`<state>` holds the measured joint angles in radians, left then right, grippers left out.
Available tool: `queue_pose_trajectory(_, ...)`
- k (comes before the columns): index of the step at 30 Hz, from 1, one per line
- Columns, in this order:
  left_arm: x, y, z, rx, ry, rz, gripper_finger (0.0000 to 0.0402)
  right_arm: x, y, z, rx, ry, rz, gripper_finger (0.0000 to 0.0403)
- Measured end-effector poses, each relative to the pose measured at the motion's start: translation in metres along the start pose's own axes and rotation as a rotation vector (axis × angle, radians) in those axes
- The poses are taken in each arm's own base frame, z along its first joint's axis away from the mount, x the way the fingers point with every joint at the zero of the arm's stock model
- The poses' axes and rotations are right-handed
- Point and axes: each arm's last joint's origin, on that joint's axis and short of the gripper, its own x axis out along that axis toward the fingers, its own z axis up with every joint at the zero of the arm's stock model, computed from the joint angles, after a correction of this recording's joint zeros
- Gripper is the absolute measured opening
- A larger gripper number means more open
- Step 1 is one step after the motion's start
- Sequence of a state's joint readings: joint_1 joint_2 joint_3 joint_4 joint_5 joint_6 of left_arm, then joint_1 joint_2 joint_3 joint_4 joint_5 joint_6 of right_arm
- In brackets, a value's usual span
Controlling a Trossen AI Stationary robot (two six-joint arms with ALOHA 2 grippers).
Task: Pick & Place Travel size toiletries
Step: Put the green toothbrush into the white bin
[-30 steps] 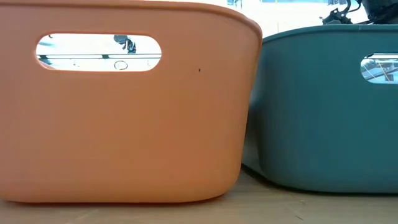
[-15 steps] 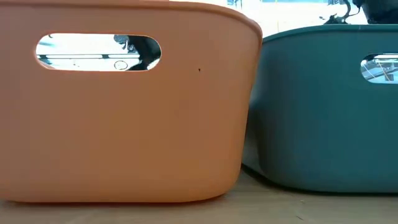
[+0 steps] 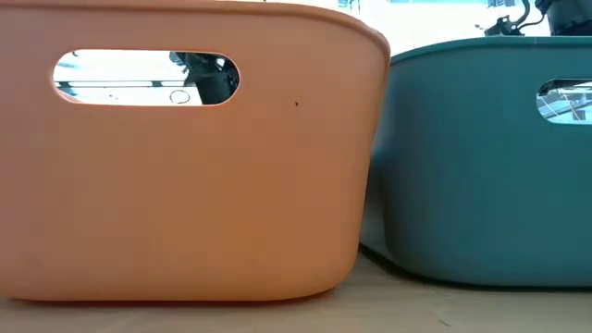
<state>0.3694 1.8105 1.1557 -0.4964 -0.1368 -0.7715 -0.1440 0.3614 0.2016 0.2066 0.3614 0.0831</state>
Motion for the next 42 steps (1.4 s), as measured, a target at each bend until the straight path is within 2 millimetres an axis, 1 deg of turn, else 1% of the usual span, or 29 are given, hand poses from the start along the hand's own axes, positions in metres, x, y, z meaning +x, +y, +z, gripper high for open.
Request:
queue_pose_trajectory(5,0.016,0.002,-0.005,-0.016,0.044,0.037,0.0278,0.000,0.000,0.002,-0.009,-0.019,0.002,0.0130)
queue_pose_trajectory(12,0.030,0.009,-0.010,-0.058,0.094,0.111,0.0278,0.000,0.001,0.003,-0.007,-0.026,0.021,0.0130)
queue_pose_trajectory(17,0.031,0.012,-0.011,-0.049,0.078,0.173,0.0278,0.000,0.001,0.003,-0.007,-0.025,0.046,0.0130)
queue_pose_trajectory(21,0.032,0.012,-0.012,-0.041,0.068,0.185,0.0277,0.000,0.002,0.003,-0.005,-0.030,0.055,0.0130)
queue_pose_trajectory(23,0.032,0.012,-0.012,-0.039,0.068,0.186,0.0269,0.000,0.002,0.004,-0.003,-0.034,0.055,0.0130)
queue_pose_trajectory(25,0.032,0.011,-0.012,-0.038,0.067,0.184,0.0252,0.000,0.002,0.004,-0.002,-0.037,0.055,0.0130)
queue_pose_trajectory(27,0.032,0.011,-0.012,-0.035,0.068,0.183,0.0225,0.000,0.002,0.004,-0.002,-0.038,0.056,0.0130)
queue_pose_trajectory(33,0.032,0.011,-0.012,-0.036,0.063,0.178,0.0119,0.000,0.002,0.004,-0.002,-0.037,0.056,0.0130)
queue_pose_trajectory(36,0.032,0.010,-0.011,-0.030,0.055,0.169,0.0076,0.000,0.002,0.004,-0.002,-0.038,0.056,0.0130)
queue_pose_trajectory(39,0.032,0.010,-0.010,-0.001,0.049,0.161,0.0049,0.000,0.002,0.004,-0.002,-0.037,0.056,0.0130)
queue_pose_trajectory(42,0.030,0.010,-0.010,0.009,0.051,0.161,0.0048,0.000,0.002,0.004,-0.002,-0.037,0.056,0.0130)
